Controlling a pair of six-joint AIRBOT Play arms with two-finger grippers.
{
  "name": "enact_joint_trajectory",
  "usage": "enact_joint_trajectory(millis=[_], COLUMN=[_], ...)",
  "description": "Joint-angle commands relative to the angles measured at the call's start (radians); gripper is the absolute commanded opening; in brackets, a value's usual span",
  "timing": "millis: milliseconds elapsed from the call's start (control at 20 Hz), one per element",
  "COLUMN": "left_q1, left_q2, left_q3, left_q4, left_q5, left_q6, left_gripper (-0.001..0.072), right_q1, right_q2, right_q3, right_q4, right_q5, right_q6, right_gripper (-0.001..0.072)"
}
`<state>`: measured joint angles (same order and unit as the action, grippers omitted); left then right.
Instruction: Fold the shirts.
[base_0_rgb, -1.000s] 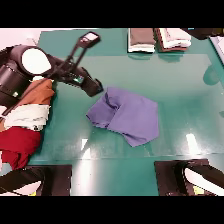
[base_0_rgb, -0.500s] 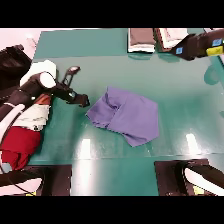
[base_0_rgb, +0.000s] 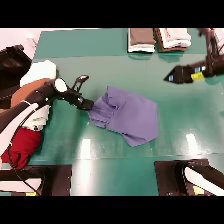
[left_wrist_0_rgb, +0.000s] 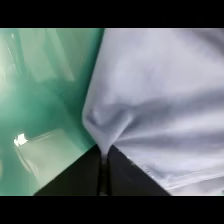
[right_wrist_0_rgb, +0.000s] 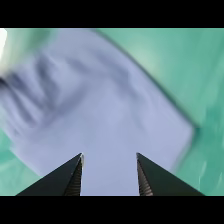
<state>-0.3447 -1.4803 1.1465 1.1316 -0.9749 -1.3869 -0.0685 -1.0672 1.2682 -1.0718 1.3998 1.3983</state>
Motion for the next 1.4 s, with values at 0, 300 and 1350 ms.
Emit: enact_joint_trajectory(millis=[0,300,1350], left_q1=[0.037,0.046,0.229], left_q2=[0.023,0.027,0.398], left_q3=[0.078,0.105,0.416], left_q4=[0.019,0.013,0.146], left_q5=[0.0,0.02,0.056], left_q6=[0.0,0.0,-0.025], left_gripper=[0.0027,0.0027,0.0026], right_q1=[-0.084,-0.06,-0.114], right_q2=[0.051,-0.033,0.336], right_q3=[-0.254,-0.639,-0.009], right_q4=[-0.068,0.102,-0.003], right_q5=[0.008,-0.156,-0.293], right_q6=[0.0,-0.045,-0.08], right_gripper=[0.0384,0.0455,0.0015])
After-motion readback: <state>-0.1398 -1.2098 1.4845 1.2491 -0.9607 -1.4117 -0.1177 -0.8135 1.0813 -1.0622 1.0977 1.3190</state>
